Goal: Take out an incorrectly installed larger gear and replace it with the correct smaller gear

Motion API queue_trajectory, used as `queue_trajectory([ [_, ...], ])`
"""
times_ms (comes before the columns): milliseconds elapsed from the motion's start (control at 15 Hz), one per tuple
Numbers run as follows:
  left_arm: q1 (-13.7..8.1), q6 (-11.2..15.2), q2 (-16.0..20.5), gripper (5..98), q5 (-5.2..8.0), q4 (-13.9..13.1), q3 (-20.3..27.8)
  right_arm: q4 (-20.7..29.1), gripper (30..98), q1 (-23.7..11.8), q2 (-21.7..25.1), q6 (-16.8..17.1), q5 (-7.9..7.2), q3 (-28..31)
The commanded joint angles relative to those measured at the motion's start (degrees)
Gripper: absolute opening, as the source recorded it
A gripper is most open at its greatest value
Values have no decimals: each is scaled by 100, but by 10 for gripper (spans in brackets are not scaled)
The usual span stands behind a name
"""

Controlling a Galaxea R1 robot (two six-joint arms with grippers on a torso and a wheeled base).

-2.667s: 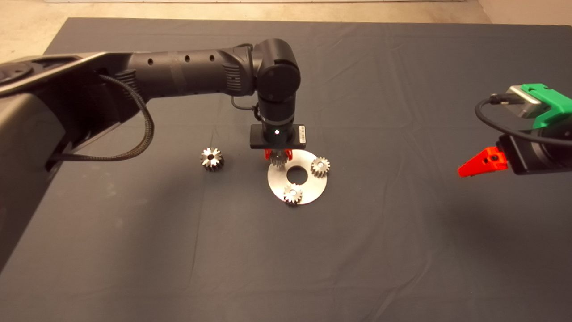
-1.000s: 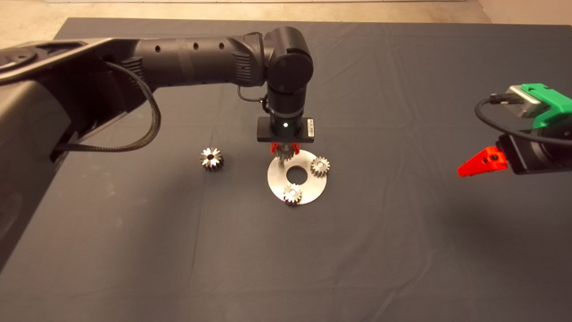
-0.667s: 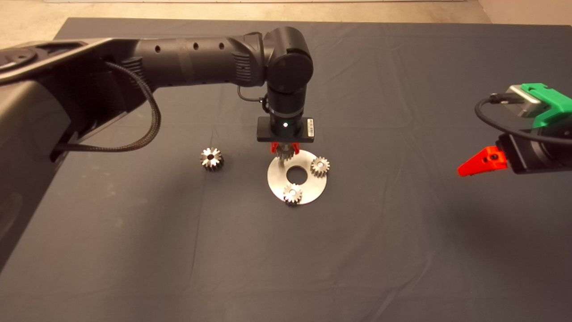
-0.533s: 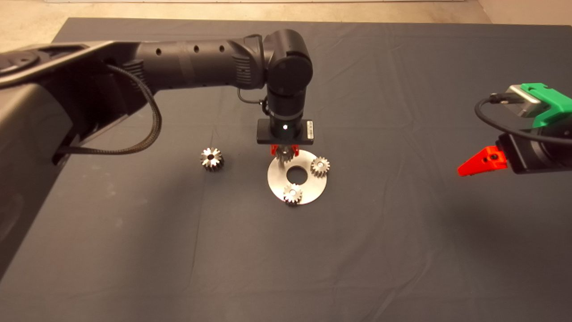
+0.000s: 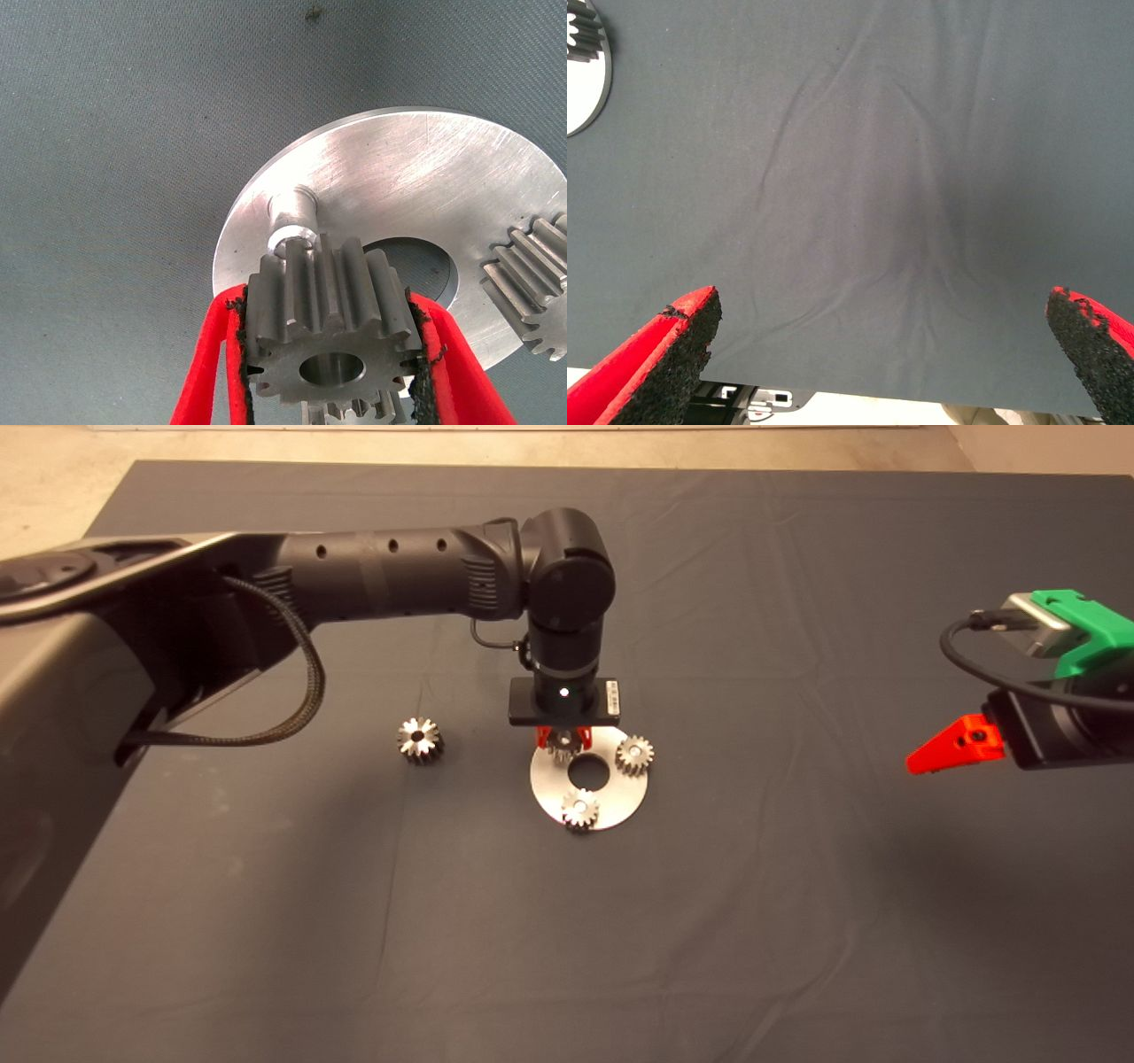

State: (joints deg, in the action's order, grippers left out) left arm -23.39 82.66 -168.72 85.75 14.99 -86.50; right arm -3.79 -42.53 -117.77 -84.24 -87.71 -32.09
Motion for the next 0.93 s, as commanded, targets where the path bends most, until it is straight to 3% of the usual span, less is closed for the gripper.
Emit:
queue_trajectory([
  [0,-136,-66,27,275,141,118,-103,151,971,-98,-23,4,-79,37],
  [333,-166,-66,18,274,267,109,-102,151,971,-98,-84,4,-79,46],
  [867,-210,-92,-35,274,258,109,-267,151,971,-98,-84,4,-88,46],
])
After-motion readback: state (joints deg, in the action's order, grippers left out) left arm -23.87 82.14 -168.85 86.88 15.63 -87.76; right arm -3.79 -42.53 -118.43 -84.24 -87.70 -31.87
